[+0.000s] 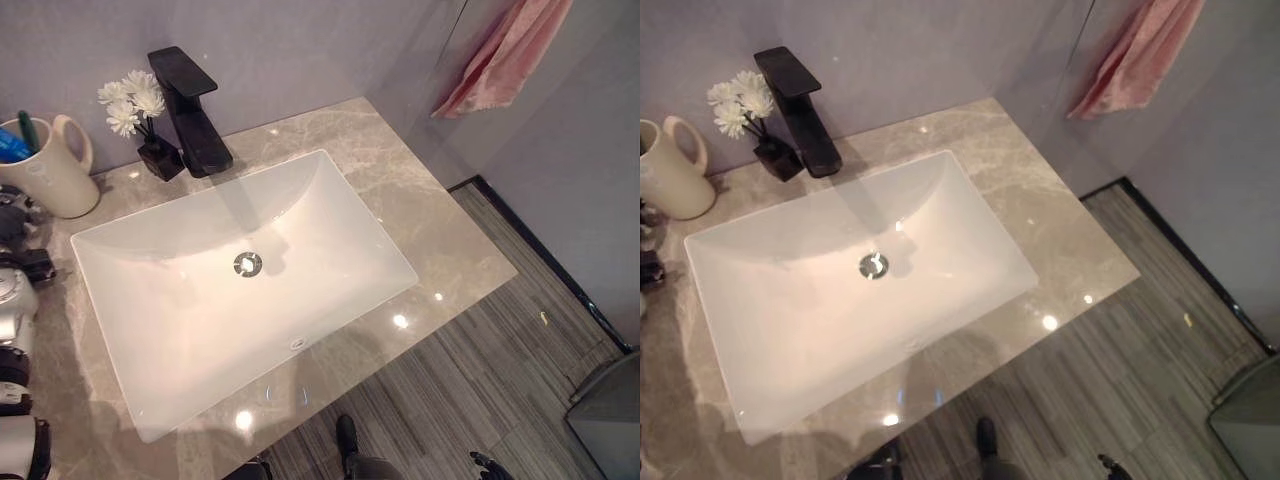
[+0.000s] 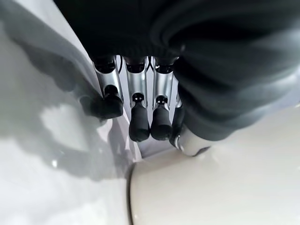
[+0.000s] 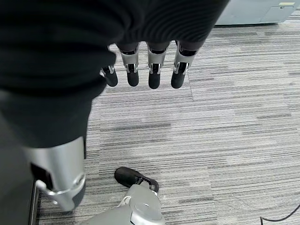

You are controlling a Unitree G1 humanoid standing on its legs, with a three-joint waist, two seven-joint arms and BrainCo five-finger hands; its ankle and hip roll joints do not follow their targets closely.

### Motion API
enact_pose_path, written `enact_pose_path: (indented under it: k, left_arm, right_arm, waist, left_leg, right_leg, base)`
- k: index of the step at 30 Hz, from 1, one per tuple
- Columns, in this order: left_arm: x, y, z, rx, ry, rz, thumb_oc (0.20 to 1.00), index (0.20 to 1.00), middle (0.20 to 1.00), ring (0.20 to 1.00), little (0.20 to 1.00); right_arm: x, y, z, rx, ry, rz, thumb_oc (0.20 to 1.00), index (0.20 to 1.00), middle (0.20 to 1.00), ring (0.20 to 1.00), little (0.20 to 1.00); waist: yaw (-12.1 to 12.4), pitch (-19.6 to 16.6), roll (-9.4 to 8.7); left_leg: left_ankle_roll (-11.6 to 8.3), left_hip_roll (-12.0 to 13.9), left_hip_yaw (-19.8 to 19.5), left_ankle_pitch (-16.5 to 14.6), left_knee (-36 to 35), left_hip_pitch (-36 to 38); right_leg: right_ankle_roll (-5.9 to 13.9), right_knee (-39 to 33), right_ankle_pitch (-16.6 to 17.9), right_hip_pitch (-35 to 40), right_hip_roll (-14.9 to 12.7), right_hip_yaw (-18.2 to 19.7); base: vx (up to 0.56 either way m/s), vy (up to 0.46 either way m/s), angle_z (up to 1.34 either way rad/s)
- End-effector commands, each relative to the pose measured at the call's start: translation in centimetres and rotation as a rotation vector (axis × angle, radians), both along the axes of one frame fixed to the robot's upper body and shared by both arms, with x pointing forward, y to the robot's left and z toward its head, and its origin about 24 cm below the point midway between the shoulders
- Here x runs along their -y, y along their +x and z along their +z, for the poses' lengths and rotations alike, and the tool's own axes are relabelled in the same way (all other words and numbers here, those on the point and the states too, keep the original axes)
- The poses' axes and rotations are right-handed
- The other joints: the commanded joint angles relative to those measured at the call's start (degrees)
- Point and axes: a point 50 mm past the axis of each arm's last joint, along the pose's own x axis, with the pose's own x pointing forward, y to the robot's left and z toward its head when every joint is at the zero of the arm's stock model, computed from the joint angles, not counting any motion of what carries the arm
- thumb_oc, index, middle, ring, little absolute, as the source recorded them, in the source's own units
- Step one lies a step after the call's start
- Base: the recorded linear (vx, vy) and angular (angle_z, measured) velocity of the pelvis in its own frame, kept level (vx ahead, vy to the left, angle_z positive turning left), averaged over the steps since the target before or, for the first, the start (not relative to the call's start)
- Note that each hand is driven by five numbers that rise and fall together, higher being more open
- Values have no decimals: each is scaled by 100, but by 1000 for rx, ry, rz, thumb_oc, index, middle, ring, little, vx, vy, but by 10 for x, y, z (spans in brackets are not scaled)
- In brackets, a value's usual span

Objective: Put brush and paste in cup on sink, flatten towel.

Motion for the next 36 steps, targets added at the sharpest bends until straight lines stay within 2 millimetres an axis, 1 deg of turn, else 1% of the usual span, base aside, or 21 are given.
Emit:
enact_pose_path:
  k: [1,7,13,15,18,20,21,27,29,30,31,32,34,36]
  left_arm:
    - [7,7,-11,-42,9,-22,200,200,200,200,200]
    - [14,13,-11,-24,0,-28,200,200,200,200,200]
    - [7,6,-19,-46,-5,37,200,200,200,200,200]
    - [1,0,-28,-79,-13,72,200,200,200,200,200]
    - [-4,-8,-34,-102,3,104,200,200,200,200,200]
    - [-9,-20,-44,-131,17,136,200,200,200,200,200]
    - [-10,-21,-45,-132,16,137,200,200,200,200,200]
    - [-22,-54,-52,-136,76,216,200,200,200,200,200]
    - [-21,-62,-55,-136,94,223,200,200,200,200,200]
    - [-15,-68,-56,-109,100,206,200,200,200,200,200]
    - [-15,-69,-57,-110,99,208,200,200,200,200,200]
    - [-10,-70,-57,-87,96,186,200,200,200,200,200]
    - [5,-71,-56,-38,90,111,200,200,200,200,200]
    - [27,-71,-47,89,88,21,200,200,200,200,200]
  right_arm:
    - [21,-2,8,-7,-48,-14,1000,1000,1000,1000,1000]
    - [23,-7,7,-22,-53,-36,1000,1000,1000,1000,1000]
    - [17,-19,2,-72,-39,-25,1000,1000,1000,1000,1000]
    - [17,-21,1,-79,-37,-26,1000,1000,1000,1000,1000]
    - [17,-22,1,-84,-34,-28,1000,1000,1000,1000,1000]
    - [18,-26,1,-97,-37,-35,1000,1000,1000,1000,1000]
    - [18,-26,1,-97,-38,-34,1000,1000,1000,1000,1000]
    - [18,-31,0,-112,-35,-42,1000,1000,1000,1000,1000]
    - [17,-32,0,-111,-30,-42,1000,1000,1000,1000,1000]
    - [17,-34,-1,-114,-29,-54,1000,1000,1000,1000,1000]
    - [17,-34,-1,-115,-30,-52,1000,1000,1000,1000,1000]
    - [17,-35,-1,-114,-30,-63,1000,1000,1000,1000,1000]
    - [18,-33,-1,-108,-37,-75,1000,1000,1000,1000,1000]
    - [17,-31,-3,-93,-33,-123,1000,1000,1000,1000,1000]
  waist:
    - [-223,-64,93]
    - [-243,-85,89]
    - [-207,-187,69]
    - [-197,-234,65]
    - [-151,-312,67]
    - [-82,-381,86]
    - [-93,-380,90]
    - [61,-439,111]
    - [110,-450,107]
    - [169,-465,114]
    - [157,-468,119]
    - [192,-474,123]
    - [228,-460,165]
    - [285,-423,226]
  left_leg:
    - [136,85,-131,-435,774,-255]
    - [119,140,-19,-396,649,-146]
    - [106,155,14,-421,631,-15]
    - [107,142,1,-425,605,52]
    - [103,111,-28,-397,525,149]
    - [102,79,-88,-390,428,259]
    - [102,76,-92,-386,419,269]
    - [96,13,-228,-352,336,400]
    - [99,-7,-264,-359,358,401]
    - [108,-24,-312,-367,402,396]
    - [108,-24,-314,-370,406,397]
    - [112,-35,-330,-373,420,405]
    - [122,-54,-366,-372,455,410]
    - [165,-111,-409,-390,436,475]
  right_leg:
    - [166,9,337,562,16,-136]
    - [168,-13,251,524,44,-53]
    - [162,-13,215,620,54,-15]
    - [157,-13,235,667,57,-26]
    - [153,-13,282,748,62,-77]
    - [143,2,271,851,65,-166]
    - [143,1,269,861,65,-172]
    - [107,33,172,1058,65,-362]
    - [95,43,148,1114,60,-416]
    - [78,71,113,1164,61,-456]
    - [78,72,111,1168,60,-457]
    - [73,85,97,1191,59,-480]
    - [60,143,54,1222,51,-538]
    - [62,291,-67,1246,33,-579]
  base:
    - [2,-14,-6]
    - [4,-11,-14]
    - [24,-15,-10]
    - [24,-10,-1]
    - [26,-14,-4]
    - [37,-2,-1]
    - [0,0,0]
    - [-5,3,9]
    - [-29,4,21]
    - [-32,1,12]
    - [-24,-2,25]
    - [-27,2,25]
    - [-61,10,17]
    - [-78,28,14]
